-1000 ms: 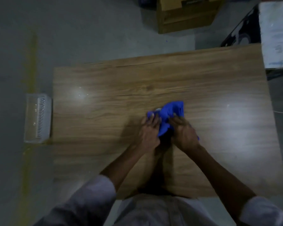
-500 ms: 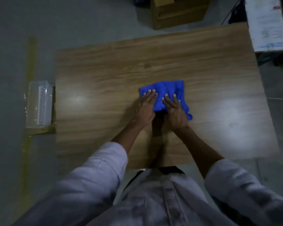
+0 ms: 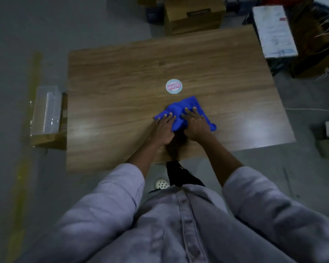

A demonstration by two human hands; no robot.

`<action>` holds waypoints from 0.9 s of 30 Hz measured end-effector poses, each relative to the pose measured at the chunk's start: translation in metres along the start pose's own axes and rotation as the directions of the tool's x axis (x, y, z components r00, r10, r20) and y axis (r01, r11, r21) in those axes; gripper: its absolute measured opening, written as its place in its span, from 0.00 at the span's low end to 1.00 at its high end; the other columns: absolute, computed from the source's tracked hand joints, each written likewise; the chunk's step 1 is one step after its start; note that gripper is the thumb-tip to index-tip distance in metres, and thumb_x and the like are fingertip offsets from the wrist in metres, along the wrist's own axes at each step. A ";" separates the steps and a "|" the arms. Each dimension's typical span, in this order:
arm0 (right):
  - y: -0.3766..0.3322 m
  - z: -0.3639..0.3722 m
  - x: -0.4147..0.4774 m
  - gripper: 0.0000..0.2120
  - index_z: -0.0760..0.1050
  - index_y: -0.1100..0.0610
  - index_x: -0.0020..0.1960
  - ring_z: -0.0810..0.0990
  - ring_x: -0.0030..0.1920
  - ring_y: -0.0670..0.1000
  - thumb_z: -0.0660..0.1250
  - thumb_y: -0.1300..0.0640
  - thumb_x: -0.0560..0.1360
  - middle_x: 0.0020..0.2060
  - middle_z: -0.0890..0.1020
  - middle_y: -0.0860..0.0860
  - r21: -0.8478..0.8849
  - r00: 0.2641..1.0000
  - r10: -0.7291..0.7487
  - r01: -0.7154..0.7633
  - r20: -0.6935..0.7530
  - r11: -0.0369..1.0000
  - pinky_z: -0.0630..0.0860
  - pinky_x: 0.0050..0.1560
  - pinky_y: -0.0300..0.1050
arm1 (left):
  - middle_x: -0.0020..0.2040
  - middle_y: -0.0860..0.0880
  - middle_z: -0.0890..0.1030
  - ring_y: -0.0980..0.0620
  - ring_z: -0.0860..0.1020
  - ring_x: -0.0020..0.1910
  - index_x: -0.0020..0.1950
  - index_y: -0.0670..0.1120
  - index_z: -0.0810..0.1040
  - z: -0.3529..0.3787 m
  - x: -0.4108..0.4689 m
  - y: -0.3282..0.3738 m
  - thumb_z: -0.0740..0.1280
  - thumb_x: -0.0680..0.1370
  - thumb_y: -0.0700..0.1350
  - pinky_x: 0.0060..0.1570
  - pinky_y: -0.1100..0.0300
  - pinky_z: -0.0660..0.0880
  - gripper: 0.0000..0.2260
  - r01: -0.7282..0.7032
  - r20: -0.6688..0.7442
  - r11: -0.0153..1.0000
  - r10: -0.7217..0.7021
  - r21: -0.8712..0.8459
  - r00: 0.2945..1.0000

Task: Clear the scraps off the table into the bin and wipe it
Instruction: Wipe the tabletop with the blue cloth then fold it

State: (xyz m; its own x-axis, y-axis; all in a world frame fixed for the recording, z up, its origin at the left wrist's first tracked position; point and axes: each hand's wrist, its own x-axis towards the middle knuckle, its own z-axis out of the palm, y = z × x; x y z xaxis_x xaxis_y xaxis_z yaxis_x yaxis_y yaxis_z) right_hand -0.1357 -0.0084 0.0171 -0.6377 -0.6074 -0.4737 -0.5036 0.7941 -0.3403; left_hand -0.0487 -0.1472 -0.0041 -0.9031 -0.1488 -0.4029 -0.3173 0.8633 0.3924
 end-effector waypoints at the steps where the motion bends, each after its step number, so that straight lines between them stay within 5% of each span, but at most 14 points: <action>1: 0.004 0.015 -0.008 0.40 0.57 0.52 0.82 0.45 0.82 0.56 0.70 0.57 0.73 0.83 0.51 0.49 -0.001 1.000 0.008 -0.008 0.016 1.000 0.50 0.79 0.62 | 0.83 0.47 0.50 0.47 0.48 0.82 0.83 0.46 0.52 0.016 -0.008 -0.004 0.64 0.77 0.38 0.78 0.51 0.41 0.37 -0.015 0.006 1.000 0.015 0.014 1.000; 4: 0.012 0.057 -0.043 0.40 0.59 0.53 0.81 0.48 0.82 0.59 0.69 0.57 0.72 0.82 0.55 0.49 0.044 0.996 0.040 -0.037 -0.078 0.998 0.51 0.79 0.63 | 0.83 0.47 0.52 0.45 0.49 0.82 0.82 0.47 0.55 0.049 -0.035 -0.011 0.67 0.76 0.39 0.77 0.53 0.37 0.37 -0.060 -0.023 0.998 0.060 -0.021 0.998; 8: 0.008 0.094 -0.106 0.35 0.71 0.56 0.75 0.64 0.78 0.62 0.51 0.51 0.70 0.77 0.69 0.53 0.033 0.977 0.049 -0.043 -0.210 0.999 0.66 0.71 0.64 | 0.82 0.46 0.53 0.45 0.50 0.82 0.82 0.44 0.56 0.067 -0.090 0.002 0.59 0.74 0.42 0.78 0.53 0.38 0.34 -0.181 0.007 0.983 0.181 -0.011 0.983; 10: 0.009 0.102 -0.126 0.34 0.78 0.57 0.69 0.72 0.73 0.62 0.50 0.50 0.68 0.72 0.76 0.54 -0.004 0.965 0.044 -0.046 -0.258 0.999 0.73 0.63 0.63 | 0.81 0.44 0.59 0.43 0.56 0.81 0.80 0.43 0.61 0.069 -0.112 0.008 0.58 0.72 0.40 0.78 0.53 0.43 0.35 -0.225 0.034 0.973 0.226 -0.052 0.973; 12: 0.007 0.098 -0.143 0.30 0.82 0.58 0.62 0.78 0.67 0.61 0.53 0.50 0.66 0.65 0.81 0.55 -0.016 0.963 0.050 -0.056 -0.265 0.998 0.75 0.58 0.62 | 0.75 0.42 0.72 0.41 0.69 0.75 0.76 0.44 0.71 0.062 -0.123 0.013 0.60 0.72 0.41 0.77 0.51 0.60 0.30 -0.173 0.132 0.979 0.187 -0.108 0.974; 14: 0.003 0.093 -0.159 0.29 0.83 0.58 0.56 0.83 0.58 0.60 0.52 0.49 0.65 0.55 0.85 0.56 -0.023 0.951 0.058 -0.068 -0.305 0.997 0.75 0.55 0.60 | 0.65 0.43 0.81 0.41 0.79 0.63 0.66 0.48 0.79 0.045 -0.130 0.015 0.58 0.70 0.47 0.60 0.51 0.75 0.26 -0.112 0.223 0.982 0.145 -0.153 0.964; 16: -0.006 0.076 -0.169 0.27 0.82 0.55 0.59 0.81 0.58 0.59 0.56 0.49 0.66 0.54 0.85 0.55 -0.045 0.959 0.072 -0.088 -0.275 0.995 0.71 0.59 0.57 | 0.62 0.44 0.83 0.44 0.81 0.59 0.64 0.49 0.81 0.026 -0.135 0.012 0.59 0.69 0.51 0.54 0.54 0.76 0.25 -0.108 0.256 0.975 0.157 -0.196 0.954; 20: -0.028 0.024 -0.162 0.16 0.80 0.50 0.62 0.82 0.52 0.59 0.69 0.54 0.74 0.53 0.84 0.53 -0.024 0.923 0.000 -0.010 -0.385 1.000 0.75 0.51 0.50 | 0.63 0.43 0.82 0.41 0.80 0.61 0.68 0.48 0.80 -0.014 -0.137 -0.009 0.64 0.72 0.41 0.59 0.55 0.73 0.24 -0.060 0.004 0.972 0.062 -0.225 0.998; 24: -0.061 -0.030 -0.145 0.20 0.82 0.53 0.60 0.82 0.47 0.59 0.74 0.63 0.69 0.49 0.85 0.54 0.008 0.735 -0.100 0.142 -0.671 0.990 0.72 0.40 0.45 | 0.62 0.43 0.82 0.39 0.79 0.61 0.68 0.46 0.79 -0.063 -0.124 -0.018 0.63 0.67 0.36 0.63 0.47 0.74 0.29 -0.227 -0.444 0.949 0.111 -0.218 0.889; 27: -0.074 -0.037 -0.136 0.22 0.81 0.53 0.60 0.80 0.47 0.56 0.71 0.64 0.66 0.50 0.85 0.52 -0.085 0.590 -0.175 0.177 -0.788 0.980 0.73 0.37 0.47 | 0.67 0.48 0.78 0.44 0.76 0.65 0.72 0.55 0.74 -0.078 -0.119 -0.021 0.63 0.68 0.33 0.65 0.47 0.73 0.34 -0.205 -0.554 0.968 0.092 -0.145 0.828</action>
State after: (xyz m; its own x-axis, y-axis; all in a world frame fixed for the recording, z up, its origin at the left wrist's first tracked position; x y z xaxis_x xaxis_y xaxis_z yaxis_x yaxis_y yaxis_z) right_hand -0.0334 0.0150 0.1372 -0.7474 -0.5142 0.4207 -0.6564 0.6690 -0.3486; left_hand 0.0433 -0.1853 0.0999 -0.9368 -0.3107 0.1606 -0.1644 0.7963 0.5821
